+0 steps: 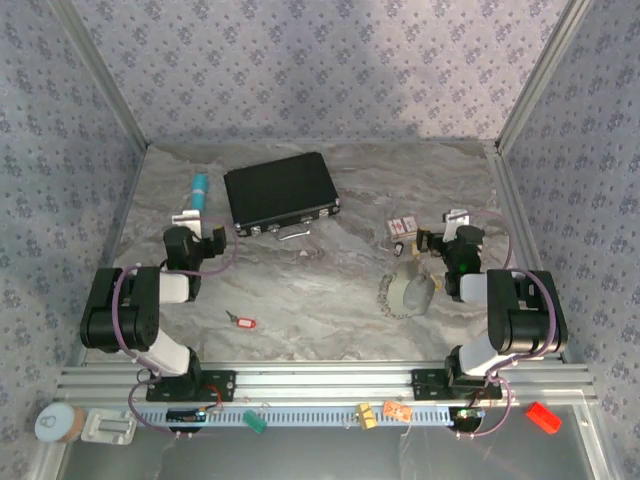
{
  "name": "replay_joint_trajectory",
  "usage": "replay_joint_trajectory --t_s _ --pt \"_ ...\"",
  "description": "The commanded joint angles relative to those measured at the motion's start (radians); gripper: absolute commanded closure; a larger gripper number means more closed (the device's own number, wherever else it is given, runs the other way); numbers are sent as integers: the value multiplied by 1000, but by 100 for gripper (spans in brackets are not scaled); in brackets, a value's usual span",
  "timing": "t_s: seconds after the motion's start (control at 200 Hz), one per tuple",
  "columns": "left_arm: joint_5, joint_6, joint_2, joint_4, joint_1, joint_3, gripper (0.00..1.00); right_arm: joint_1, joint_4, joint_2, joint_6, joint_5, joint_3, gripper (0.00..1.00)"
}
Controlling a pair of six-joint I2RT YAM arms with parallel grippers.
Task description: Put the keys on the keyring
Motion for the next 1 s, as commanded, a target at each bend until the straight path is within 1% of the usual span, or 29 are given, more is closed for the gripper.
replay_joint_trajectory --t_s 0.0,0.994 --pt "21 -8 -5 3 3 22 0 2 -5 9 12 13 16 1" --pt "33 -8 -7 1 9 21 0 -2 -1 5 14 7 13 1"
